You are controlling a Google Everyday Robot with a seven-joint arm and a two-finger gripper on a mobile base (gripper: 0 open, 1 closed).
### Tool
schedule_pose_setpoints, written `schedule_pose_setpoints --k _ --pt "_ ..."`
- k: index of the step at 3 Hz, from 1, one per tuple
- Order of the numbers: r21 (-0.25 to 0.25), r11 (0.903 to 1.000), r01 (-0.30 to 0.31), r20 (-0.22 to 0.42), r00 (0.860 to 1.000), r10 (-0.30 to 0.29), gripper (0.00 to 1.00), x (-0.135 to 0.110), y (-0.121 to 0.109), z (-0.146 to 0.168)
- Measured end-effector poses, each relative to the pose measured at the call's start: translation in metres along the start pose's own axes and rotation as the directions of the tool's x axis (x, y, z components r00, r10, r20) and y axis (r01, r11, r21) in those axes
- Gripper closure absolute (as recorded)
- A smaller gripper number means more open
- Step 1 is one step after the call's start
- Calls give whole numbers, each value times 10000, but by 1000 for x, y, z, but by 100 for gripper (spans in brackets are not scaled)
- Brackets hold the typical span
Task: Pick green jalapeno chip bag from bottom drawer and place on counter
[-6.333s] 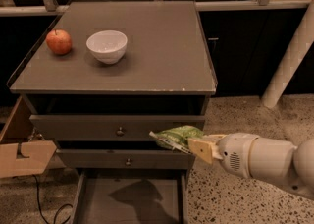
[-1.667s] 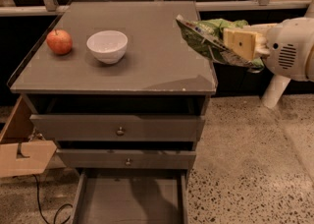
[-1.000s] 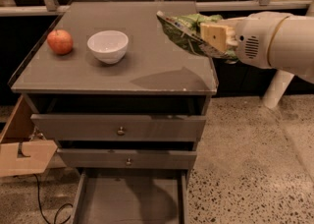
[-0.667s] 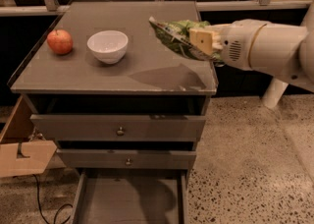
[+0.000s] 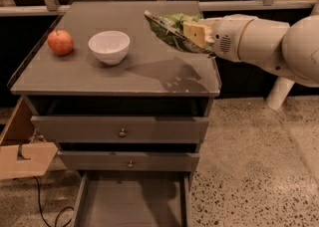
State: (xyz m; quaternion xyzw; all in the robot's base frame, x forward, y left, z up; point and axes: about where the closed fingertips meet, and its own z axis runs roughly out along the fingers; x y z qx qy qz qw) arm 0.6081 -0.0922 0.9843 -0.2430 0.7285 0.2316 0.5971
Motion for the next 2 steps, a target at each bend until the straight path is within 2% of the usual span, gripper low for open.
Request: schedule_pose_setpoints --k 1,2 --pt "-44 9990 450 273 9986 -449 100 -14 -4 12" --pt "-50 9989 464 284 9985 -462 100 -15 -3 13"
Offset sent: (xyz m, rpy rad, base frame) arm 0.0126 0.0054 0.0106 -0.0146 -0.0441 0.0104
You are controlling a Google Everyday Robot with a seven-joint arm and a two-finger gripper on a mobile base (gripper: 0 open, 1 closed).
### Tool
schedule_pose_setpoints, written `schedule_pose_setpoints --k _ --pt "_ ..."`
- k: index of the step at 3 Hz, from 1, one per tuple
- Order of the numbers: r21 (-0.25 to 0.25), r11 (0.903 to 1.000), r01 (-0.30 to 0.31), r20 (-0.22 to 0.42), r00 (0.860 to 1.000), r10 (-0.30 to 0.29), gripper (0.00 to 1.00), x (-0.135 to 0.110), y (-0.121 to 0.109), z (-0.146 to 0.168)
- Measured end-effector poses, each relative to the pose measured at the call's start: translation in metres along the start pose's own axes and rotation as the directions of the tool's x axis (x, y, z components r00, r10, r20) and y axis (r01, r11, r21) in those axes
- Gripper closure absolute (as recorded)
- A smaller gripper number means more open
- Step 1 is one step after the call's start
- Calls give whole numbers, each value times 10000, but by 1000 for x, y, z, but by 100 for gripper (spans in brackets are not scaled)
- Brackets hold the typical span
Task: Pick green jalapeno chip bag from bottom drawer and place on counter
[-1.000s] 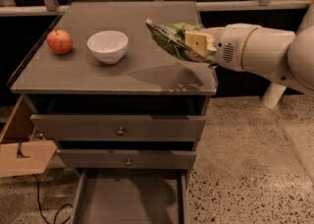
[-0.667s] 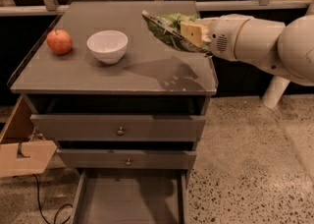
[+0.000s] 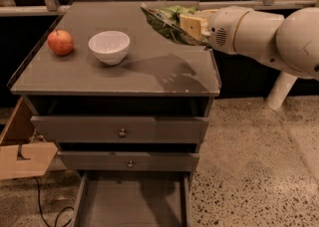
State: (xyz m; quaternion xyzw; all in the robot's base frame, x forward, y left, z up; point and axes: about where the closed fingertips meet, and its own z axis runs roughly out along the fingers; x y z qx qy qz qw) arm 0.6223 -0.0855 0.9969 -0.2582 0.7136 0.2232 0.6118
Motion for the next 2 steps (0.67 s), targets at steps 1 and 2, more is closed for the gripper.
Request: schedule_pose_setpoints --k 1,2 --pt "252 9989 391 -19 9992 -391 100 2 0 2" --pt "571 9947 861 86 9962 -867 100 5 2 9"
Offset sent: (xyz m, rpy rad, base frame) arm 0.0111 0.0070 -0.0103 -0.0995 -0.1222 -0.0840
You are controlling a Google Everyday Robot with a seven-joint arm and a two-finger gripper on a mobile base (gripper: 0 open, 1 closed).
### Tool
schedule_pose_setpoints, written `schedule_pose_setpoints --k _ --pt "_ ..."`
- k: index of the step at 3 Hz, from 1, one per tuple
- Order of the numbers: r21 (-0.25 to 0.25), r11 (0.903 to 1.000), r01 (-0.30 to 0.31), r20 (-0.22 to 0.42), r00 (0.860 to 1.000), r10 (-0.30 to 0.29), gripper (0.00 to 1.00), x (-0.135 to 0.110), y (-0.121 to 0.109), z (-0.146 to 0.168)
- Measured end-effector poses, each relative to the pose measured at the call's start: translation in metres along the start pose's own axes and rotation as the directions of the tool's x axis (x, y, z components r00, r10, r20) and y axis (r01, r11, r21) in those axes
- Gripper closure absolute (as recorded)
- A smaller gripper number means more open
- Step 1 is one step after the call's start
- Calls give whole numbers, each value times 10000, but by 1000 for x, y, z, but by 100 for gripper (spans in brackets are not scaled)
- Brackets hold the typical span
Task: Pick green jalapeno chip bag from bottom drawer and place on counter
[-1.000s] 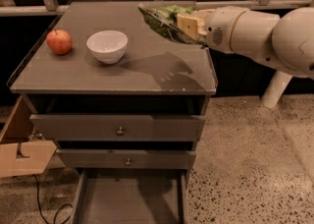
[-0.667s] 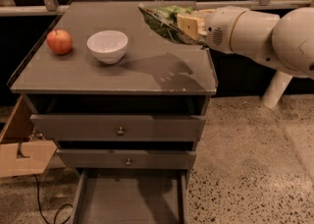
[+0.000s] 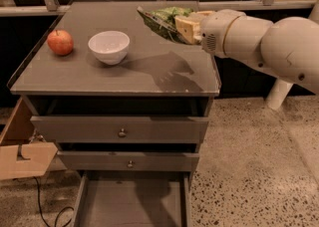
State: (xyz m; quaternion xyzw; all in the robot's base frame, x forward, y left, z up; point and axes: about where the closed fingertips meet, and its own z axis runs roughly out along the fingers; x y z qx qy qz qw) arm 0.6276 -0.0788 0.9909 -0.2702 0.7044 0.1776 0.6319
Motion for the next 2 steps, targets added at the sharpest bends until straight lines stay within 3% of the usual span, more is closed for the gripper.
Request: schedule_pose_setpoints --k 2 --pt "397 9988 276 152 9995 -283 100 8 2 3"
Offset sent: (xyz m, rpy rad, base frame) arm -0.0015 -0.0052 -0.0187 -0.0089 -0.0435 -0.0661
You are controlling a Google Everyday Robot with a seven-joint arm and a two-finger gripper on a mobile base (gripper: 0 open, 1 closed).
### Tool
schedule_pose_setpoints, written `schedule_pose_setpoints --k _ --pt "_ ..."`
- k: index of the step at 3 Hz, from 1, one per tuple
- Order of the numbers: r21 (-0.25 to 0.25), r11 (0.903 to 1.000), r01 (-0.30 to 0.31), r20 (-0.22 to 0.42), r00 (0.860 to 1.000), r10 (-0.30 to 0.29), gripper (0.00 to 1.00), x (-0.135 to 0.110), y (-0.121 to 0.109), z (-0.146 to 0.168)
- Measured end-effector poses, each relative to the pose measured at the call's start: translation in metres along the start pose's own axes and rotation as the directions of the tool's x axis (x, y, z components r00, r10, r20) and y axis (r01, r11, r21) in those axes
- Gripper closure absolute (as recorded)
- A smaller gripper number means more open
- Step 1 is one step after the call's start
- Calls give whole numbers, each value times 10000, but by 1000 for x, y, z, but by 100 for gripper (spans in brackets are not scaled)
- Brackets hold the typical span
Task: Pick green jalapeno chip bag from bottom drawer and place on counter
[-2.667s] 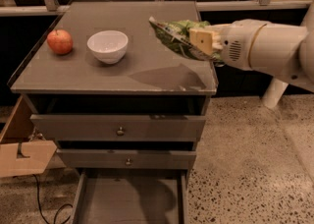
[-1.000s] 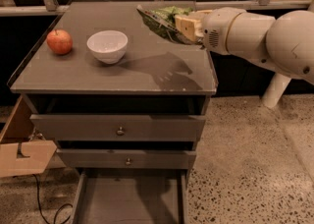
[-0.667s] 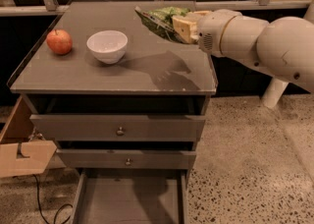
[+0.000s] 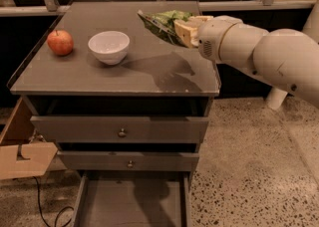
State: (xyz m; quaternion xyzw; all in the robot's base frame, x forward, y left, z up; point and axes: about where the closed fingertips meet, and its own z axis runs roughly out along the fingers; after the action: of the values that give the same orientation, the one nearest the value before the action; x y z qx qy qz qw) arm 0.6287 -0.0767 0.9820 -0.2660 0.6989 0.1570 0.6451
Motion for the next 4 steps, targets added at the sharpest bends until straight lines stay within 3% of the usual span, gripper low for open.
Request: schedule_pose_setpoints --k 3,4 --pt "626 9980 -109 1084 9941 40 100 27 17 9" --pt "696 9974 -174 1038 9946 101 100 39 21 9"
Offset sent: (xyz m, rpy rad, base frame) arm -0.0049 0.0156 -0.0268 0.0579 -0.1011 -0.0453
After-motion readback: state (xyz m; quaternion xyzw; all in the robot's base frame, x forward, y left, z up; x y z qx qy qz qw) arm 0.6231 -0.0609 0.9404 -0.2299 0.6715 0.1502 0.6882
